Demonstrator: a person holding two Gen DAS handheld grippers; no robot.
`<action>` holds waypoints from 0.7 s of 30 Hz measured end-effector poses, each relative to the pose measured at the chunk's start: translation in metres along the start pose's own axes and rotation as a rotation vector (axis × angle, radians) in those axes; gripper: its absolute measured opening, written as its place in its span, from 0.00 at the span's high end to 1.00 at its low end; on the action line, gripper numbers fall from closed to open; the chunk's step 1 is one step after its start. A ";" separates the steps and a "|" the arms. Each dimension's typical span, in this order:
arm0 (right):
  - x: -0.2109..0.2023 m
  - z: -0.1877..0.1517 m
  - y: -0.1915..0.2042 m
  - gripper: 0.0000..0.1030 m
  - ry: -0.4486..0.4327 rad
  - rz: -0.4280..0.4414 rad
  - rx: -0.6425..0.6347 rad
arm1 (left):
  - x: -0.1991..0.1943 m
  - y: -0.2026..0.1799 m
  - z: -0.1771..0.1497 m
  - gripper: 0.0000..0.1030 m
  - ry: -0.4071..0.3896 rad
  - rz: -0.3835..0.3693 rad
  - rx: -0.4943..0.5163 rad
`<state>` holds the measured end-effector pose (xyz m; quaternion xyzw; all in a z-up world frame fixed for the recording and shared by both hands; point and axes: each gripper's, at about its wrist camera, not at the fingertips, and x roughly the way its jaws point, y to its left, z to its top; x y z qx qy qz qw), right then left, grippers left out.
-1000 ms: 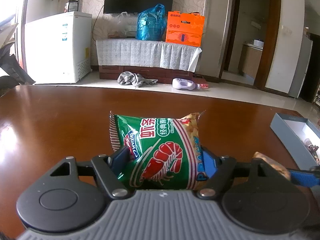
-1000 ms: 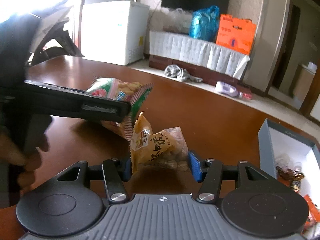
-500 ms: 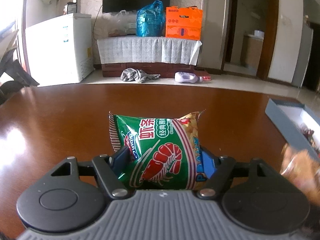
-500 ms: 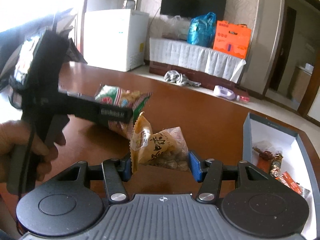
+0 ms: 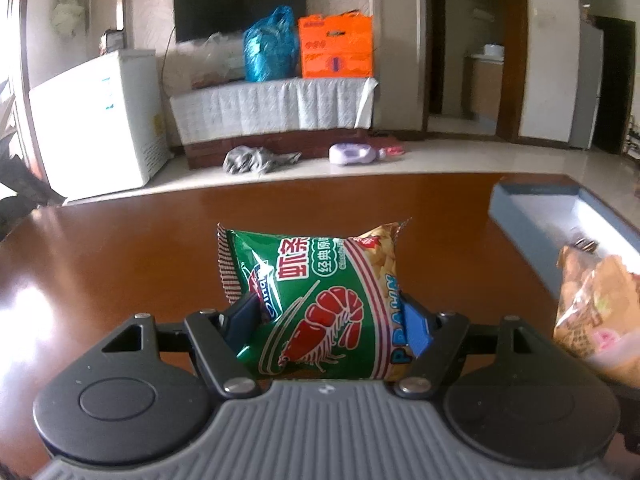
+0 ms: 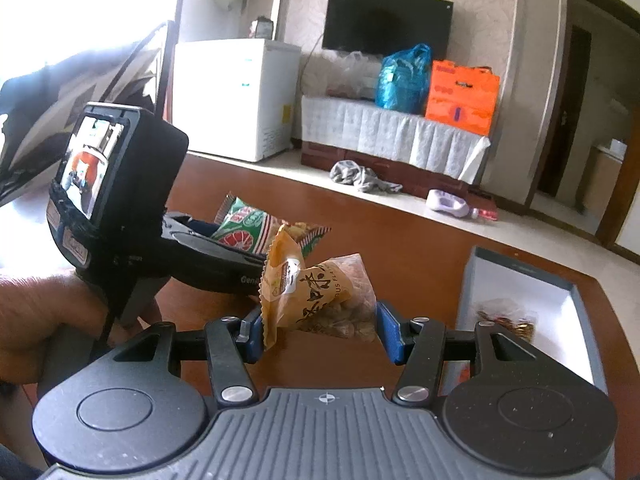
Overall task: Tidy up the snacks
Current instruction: 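Carry prawn cracker bag toward box with left tool while right tool carries peanut bag there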
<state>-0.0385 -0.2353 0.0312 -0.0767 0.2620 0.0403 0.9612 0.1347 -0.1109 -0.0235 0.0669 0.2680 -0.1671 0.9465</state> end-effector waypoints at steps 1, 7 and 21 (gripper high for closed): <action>-0.003 -0.001 -0.004 0.47 -0.004 -0.009 0.003 | -0.003 -0.006 0.002 0.29 -0.010 -0.007 0.001; -0.020 -0.010 -0.042 0.47 -0.021 -0.065 0.051 | -0.020 -0.047 0.014 0.29 -0.068 -0.068 0.041; -0.040 -0.034 -0.101 0.47 -0.022 -0.160 0.141 | -0.028 -0.138 0.030 0.29 -0.099 -0.172 0.066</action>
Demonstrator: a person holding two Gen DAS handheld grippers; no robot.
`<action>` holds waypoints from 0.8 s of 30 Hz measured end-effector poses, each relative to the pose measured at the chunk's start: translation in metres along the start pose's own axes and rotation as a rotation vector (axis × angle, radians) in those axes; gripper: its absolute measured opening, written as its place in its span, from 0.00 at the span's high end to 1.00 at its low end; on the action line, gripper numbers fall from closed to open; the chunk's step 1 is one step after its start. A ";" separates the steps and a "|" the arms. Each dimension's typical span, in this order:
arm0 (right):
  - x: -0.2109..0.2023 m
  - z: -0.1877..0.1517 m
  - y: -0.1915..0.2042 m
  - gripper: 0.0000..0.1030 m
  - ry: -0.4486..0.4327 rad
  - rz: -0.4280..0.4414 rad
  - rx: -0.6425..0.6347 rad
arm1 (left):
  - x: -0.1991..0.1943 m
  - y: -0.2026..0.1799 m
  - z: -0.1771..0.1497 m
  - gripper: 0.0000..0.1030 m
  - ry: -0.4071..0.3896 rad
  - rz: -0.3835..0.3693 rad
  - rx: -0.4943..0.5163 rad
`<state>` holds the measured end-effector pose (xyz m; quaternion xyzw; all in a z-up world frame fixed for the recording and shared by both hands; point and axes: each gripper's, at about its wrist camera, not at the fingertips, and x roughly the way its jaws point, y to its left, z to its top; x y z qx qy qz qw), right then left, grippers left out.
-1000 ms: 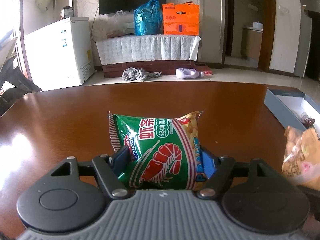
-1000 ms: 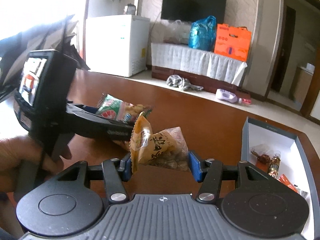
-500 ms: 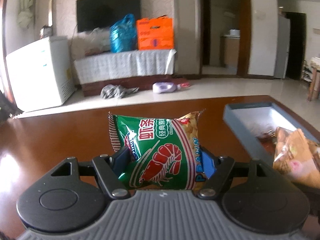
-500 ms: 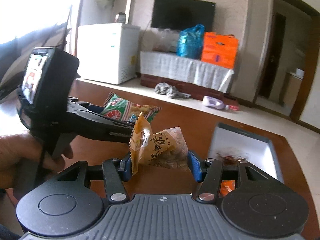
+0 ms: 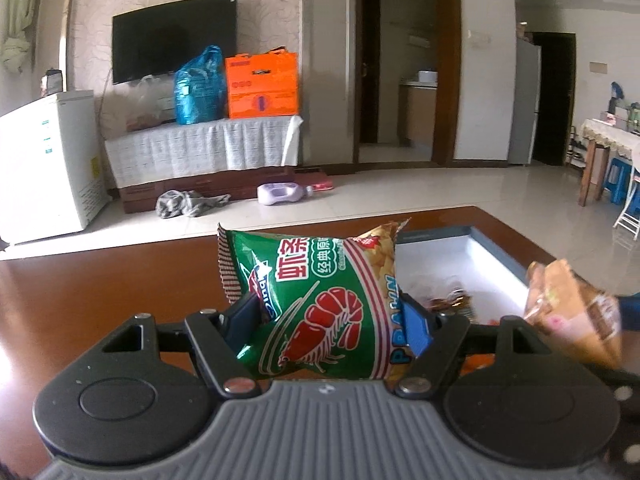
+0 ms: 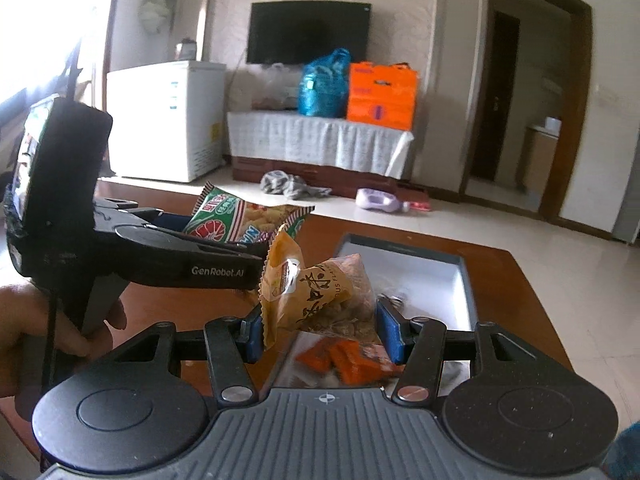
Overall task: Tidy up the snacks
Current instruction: 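Carry prawn cracker bag toward box with left tool while right tool carries peanut bag there, then lower peanut bag into box with right tool while left tool holds prawn bag above box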
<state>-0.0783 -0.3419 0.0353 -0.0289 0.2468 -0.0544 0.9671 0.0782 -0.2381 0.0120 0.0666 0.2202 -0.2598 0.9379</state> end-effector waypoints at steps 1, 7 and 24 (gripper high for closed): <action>0.001 -0.001 -0.004 0.47 0.003 -0.007 0.010 | 0.003 -0.006 0.002 0.29 0.000 -0.006 0.009; 0.009 -0.007 -0.023 0.47 0.018 -0.045 0.054 | 0.020 -0.040 0.012 0.29 -0.007 -0.043 0.031; 0.018 -0.022 -0.046 0.47 0.067 -0.119 0.092 | 0.067 -0.075 0.037 0.29 -0.025 -0.149 0.026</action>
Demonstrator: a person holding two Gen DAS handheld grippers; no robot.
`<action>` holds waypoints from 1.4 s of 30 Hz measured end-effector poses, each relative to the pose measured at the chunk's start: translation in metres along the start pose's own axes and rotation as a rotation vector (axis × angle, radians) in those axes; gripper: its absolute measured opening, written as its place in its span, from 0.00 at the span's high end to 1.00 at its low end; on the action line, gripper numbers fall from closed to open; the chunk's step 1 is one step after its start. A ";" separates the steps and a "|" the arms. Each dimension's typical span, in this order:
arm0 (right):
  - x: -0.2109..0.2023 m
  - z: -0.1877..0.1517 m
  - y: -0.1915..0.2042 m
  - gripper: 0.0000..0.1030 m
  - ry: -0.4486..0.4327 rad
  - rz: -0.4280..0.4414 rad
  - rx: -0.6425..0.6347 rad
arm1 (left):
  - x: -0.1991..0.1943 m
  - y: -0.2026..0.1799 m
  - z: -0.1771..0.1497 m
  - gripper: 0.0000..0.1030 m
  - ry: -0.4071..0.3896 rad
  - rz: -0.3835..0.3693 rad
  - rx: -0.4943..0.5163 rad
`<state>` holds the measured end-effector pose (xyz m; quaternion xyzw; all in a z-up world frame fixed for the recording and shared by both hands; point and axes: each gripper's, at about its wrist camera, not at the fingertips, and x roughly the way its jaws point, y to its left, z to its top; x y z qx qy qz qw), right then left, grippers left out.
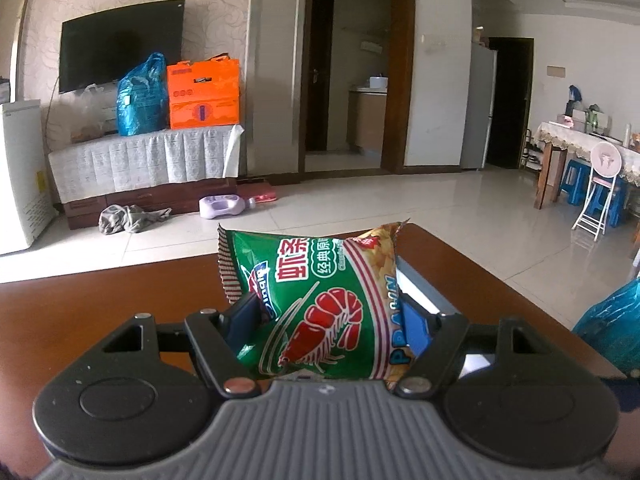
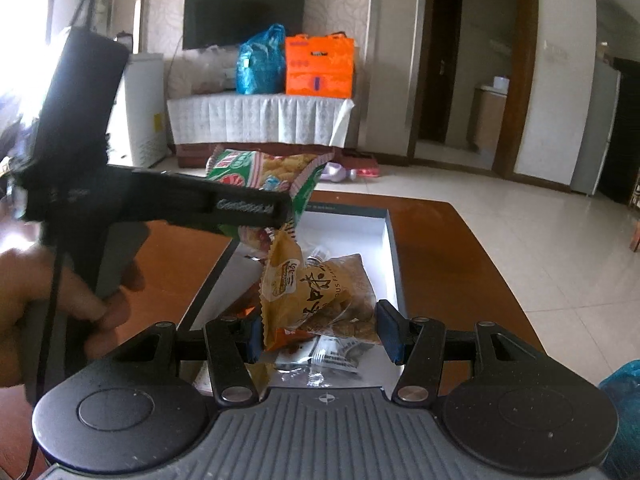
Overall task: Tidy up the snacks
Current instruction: 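Lower peanut bag into box with right tool while left tool holds prawn bag above box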
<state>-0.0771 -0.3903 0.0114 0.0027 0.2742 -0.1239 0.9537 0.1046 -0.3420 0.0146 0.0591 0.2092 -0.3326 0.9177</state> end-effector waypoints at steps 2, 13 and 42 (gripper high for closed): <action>0.000 0.000 0.001 0.47 0.004 0.000 -0.003 | 0.006 -0.004 0.002 0.29 -0.005 -0.003 0.009; 0.006 0.001 0.008 0.47 0.035 -0.001 -0.006 | 0.035 -0.020 0.006 0.29 0.001 -0.044 0.026; 0.031 0.013 0.008 0.47 0.034 0.017 -0.021 | 0.044 -0.006 -0.010 0.29 0.065 -0.037 0.046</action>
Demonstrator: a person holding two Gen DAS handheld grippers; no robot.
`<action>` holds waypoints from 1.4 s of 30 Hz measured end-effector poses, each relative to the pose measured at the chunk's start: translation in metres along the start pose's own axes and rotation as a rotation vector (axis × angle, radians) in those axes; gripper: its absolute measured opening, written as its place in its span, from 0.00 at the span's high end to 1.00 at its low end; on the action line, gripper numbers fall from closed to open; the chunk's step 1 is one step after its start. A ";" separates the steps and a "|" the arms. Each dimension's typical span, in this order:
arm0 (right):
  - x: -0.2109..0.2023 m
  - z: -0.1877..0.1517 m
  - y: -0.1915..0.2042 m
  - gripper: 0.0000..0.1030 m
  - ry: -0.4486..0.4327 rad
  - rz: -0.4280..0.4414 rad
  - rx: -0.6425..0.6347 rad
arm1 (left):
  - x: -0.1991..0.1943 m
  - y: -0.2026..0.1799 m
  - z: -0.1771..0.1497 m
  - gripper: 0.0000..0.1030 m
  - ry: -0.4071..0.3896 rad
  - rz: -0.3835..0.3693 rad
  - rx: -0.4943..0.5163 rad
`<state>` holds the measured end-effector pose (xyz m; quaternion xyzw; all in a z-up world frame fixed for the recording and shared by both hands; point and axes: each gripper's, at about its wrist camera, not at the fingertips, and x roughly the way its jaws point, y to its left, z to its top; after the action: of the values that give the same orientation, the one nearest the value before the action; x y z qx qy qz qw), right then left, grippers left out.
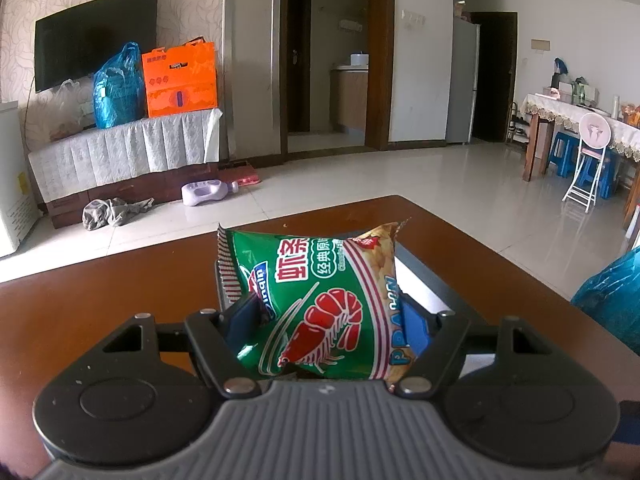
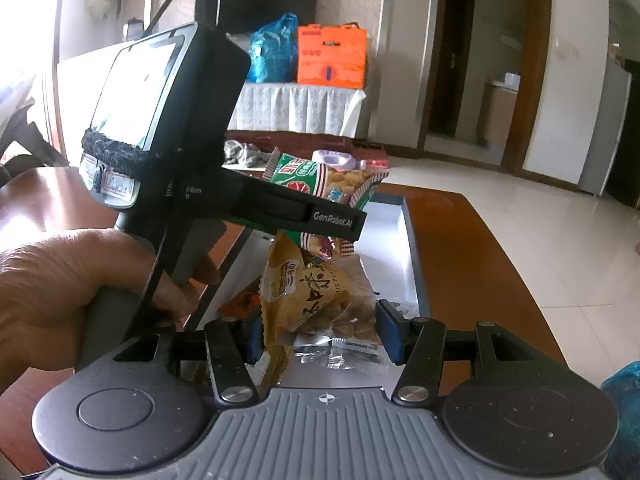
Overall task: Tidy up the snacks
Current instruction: 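Lower peanut bag into box with right tool while left tool holds prawn bag above box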
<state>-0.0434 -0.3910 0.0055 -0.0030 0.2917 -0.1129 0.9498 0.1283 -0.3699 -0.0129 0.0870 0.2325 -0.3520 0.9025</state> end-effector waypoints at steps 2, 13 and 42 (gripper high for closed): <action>0.004 0.000 -0.002 0.47 0.006 0.000 0.005 | 0.000 0.002 -0.001 0.29 -0.008 -0.002 0.005; 0.024 -0.002 -0.008 0.47 0.038 -0.020 0.020 | -0.014 0.001 -0.021 0.29 -0.037 0.007 0.058; 0.033 -0.010 -0.008 0.47 0.063 -0.028 0.002 | -0.024 -0.005 -0.036 0.29 -0.075 0.019 0.114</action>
<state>-0.0238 -0.4052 -0.0204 -0.0024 0.3214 -0.1267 0.9384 0.0968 -0.3480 -0.0333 0.1272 0.1769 -0.3594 0.9074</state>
